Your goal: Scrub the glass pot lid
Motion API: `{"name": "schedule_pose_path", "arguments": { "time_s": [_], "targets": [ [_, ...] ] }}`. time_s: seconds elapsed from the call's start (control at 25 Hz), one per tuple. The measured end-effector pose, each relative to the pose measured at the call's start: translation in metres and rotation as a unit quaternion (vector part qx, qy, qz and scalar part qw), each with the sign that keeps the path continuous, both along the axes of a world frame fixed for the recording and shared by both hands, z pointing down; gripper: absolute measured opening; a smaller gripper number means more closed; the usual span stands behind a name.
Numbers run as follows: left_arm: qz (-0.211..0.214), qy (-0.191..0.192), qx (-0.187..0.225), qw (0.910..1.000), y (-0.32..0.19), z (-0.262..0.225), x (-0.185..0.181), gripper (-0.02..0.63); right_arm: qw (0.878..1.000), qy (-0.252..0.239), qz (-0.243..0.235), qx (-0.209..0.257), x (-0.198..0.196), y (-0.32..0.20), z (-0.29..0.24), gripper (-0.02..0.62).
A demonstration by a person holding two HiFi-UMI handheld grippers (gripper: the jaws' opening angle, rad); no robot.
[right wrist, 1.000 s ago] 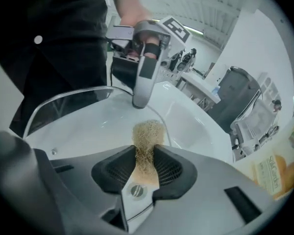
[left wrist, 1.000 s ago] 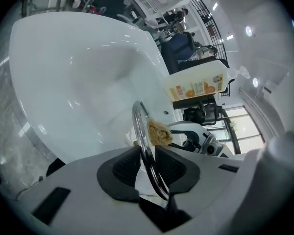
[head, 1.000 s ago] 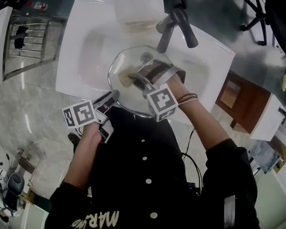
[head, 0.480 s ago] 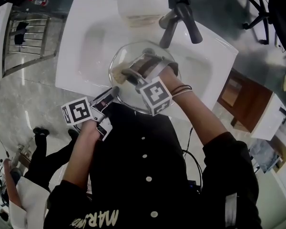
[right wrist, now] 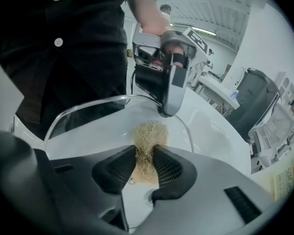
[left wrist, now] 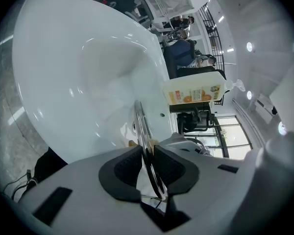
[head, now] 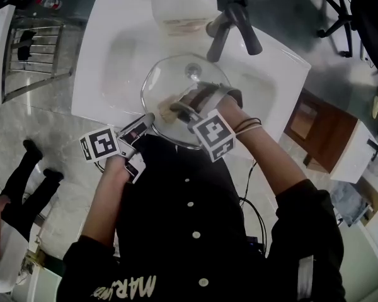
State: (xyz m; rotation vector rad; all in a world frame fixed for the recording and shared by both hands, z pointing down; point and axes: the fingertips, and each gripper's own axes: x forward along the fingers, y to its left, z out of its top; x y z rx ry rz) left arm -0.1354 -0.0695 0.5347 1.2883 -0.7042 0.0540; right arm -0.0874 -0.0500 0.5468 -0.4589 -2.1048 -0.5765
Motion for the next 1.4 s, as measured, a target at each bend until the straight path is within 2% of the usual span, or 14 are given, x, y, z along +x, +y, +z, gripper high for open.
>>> {"name": "schedule_pose_path", "arguments": {
  "time_s": [0.4, 0.6, 0.76, 1.04, 1.2, 1.4],
  "targets": [
    [0.003, -0.004, -0.001, 1.0000, 0.000, 0.000, -0.001, 0.094, 0.997, 0.043, -0.057, -0.032, 0.044, 0.040, -0.012, 0.126],
    [0.024, -0.031, 0.014, 0.9991, 0.000, 0.002, -0.008, 0.094, 0.992, 0.074, -0.086, -0.048, 0.070, 0.056, -0.016, 0.126],
    [-0.002, -0.001, 0.001, 1.0000, 0.000, -0.002, -0.001, 0.094, 0.988, 0.096, -0.101, -0.062, 0.087, 0.065, -0.019, 0.126],
    [-0.015, 0.018, -0.011, 0.9997, 0.001, -0.001, 0.000, 0.091, 0.982, 0.121, -0.123, -0.070, 0.102, 0.071, -0.021, 0.126],
    [-0.021, 0.029, -0.013, 0.9993, 0.001, -0.001, -0.001, 0.089, 0.985, 0.116, -0.116, -0.052, 0.097, 0.062, -0.021, 0.127],
    [-0.018, 0.030, -0.012, 0.9993, 0.002, -0.001, 0.000, 0.088, 0.996, 0.061, -0.061, 0.020, 0.057, 0.030, -0.022, 0.129]
  ]
}}
